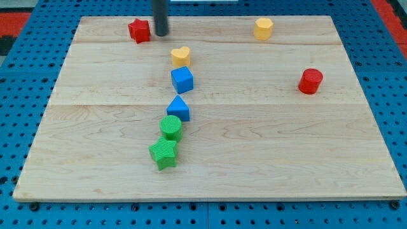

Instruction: Slide the red star to the right side of the yellow heart

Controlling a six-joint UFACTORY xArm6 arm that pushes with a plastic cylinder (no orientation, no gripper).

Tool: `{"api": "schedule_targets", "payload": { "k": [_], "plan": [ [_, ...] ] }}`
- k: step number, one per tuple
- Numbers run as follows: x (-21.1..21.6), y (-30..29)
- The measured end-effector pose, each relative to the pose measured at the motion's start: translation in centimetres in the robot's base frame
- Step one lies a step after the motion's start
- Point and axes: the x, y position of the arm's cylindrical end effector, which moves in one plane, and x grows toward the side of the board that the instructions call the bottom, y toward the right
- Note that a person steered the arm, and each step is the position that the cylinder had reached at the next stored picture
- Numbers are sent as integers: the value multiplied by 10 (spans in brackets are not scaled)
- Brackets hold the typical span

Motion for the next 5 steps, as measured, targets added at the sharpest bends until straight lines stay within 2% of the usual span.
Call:
{"api": "schedule_targets", "payload": {
  "k": [1, 2, 3, 4, 5],
  "plan": [
    [-39, -6],
    [-29, -99],
    [7, -75],
    [8, 63],
    [0, 68]
  ]
}}
